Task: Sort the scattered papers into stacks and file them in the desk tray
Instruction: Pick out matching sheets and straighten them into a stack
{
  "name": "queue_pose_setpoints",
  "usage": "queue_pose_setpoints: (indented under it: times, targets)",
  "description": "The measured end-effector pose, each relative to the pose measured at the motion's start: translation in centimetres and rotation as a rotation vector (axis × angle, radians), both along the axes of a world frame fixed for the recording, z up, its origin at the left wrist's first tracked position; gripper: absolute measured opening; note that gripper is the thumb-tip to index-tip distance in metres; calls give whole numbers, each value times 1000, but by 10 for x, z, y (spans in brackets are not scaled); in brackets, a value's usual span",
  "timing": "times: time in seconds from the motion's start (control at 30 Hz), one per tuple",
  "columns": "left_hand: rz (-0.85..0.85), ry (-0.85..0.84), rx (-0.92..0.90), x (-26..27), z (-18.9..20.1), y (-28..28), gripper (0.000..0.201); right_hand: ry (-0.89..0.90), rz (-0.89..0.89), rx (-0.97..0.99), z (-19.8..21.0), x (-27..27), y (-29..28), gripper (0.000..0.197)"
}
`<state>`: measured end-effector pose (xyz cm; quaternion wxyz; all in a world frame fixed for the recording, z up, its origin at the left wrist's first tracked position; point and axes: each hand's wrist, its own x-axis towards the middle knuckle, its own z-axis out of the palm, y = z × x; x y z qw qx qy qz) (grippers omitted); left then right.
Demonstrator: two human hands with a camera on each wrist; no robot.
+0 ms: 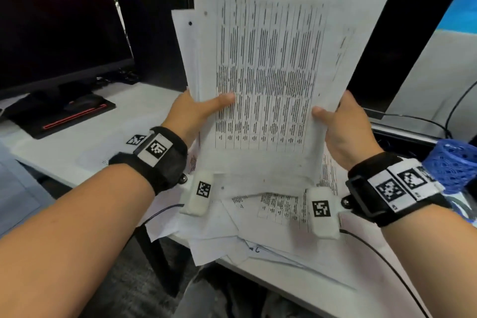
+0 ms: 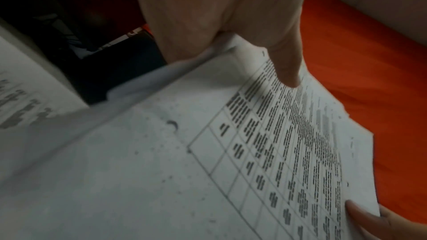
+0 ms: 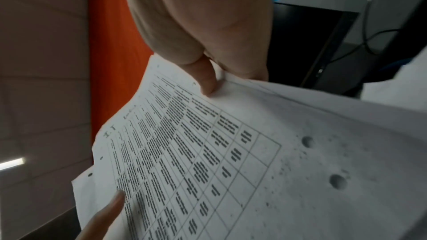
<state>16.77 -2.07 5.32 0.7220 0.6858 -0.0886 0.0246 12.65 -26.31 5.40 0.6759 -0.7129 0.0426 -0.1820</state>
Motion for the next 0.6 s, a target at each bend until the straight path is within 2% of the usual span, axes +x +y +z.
queue_pose_setpoints:
  times: [0.07, 0.13, 0.27, 0.33, 0.4, 0.5, 0.53, 0.6]
  targets:
    - [-15, -72, 26, 2, 10, -1, 42, -91, 0, -24, 9, -4, 0, 41]
    - [-57, -100, 50, 3, 16, -1, 40, -110, 25, -61, 12, -9, -2, 40]
    - [-156, -61, 162, 0, 10, -2, 32, -118, 59, -55, 10, -16, -7, 42]
    - [-191, -38, 180, -4, 8, -3, 36, -148, 51, -50, 16, -15, -7, 40]
    - [-171, -40, 185, -6, 10, -8, 42, -207, 41, -74, 27, -14, -6, 34]
    - [-28, -53, 346, -6, 17, -13, 23, -324, -34, -135, 50, -15, -3, 33]
    - [-51, -63, 335, -4, 18, -13, 18, -367, -51, -139, 58, -15, -1, 33]
    - [-116, -30, 243, -4, 20, -14, 29, -411, -81, -155, 71, -11, -1, 27]
